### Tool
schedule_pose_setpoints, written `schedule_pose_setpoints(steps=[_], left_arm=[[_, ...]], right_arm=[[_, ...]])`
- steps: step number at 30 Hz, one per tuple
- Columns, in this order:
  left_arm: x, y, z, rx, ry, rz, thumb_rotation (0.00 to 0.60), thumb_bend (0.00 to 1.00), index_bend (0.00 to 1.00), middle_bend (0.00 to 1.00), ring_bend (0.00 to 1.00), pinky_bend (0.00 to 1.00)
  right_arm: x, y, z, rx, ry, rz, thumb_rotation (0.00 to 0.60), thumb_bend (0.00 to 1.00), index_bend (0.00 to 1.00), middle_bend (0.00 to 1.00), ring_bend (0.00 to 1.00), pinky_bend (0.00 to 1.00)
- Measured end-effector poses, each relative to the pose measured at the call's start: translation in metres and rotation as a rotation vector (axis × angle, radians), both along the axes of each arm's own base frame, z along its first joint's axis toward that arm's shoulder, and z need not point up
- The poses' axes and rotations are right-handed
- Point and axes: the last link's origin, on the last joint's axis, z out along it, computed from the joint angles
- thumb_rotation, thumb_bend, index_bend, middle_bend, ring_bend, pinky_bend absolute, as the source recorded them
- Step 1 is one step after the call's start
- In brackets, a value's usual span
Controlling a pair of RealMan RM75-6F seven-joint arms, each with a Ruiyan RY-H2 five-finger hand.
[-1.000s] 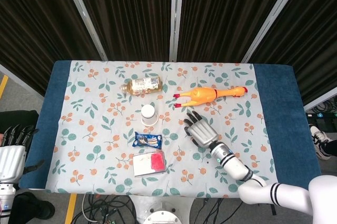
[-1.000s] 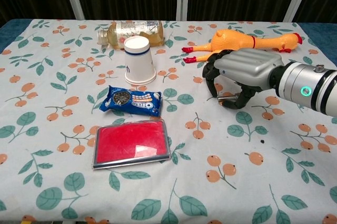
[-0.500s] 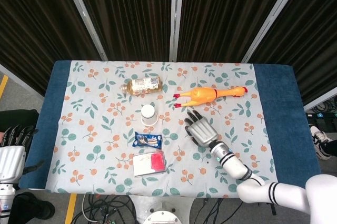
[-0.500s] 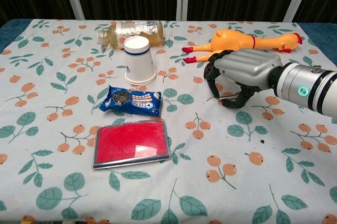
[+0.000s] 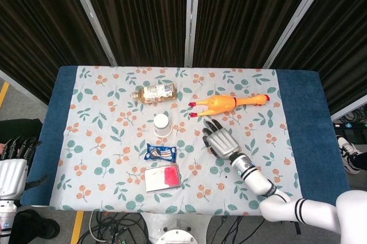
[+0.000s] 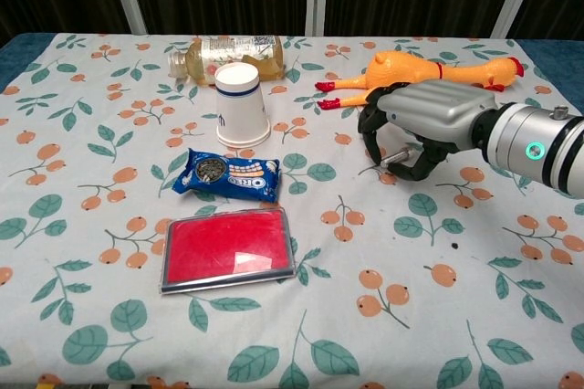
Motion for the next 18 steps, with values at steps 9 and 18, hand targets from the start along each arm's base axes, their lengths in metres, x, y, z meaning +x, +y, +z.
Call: schedule_pose_setpoints(steps=[9, 18], left_arm=[[0.0, 0.001, -0.001, -0.005, 0.003, 0.0, 0.6, 0.0, 0.18, 0.12, 0.0, 0.0], [0.0, 0.003, -0.002, -0.009, 0.009, -0.002, 0.6, 0.0, 0.18, 0.12, 0.0, 0.0]], right_arm=[[-0.007, -0.004, 0.026, 0.025, -0.155, -0.119, 0.6, 0.35, 0.54, 0.22, 0.0, 0.01], [-0.023, -0.009, 0.034, 0.015, -0.189, -0.176, 0.6, 0.35, 0.54, 0.22, 0.0, 0.01]])
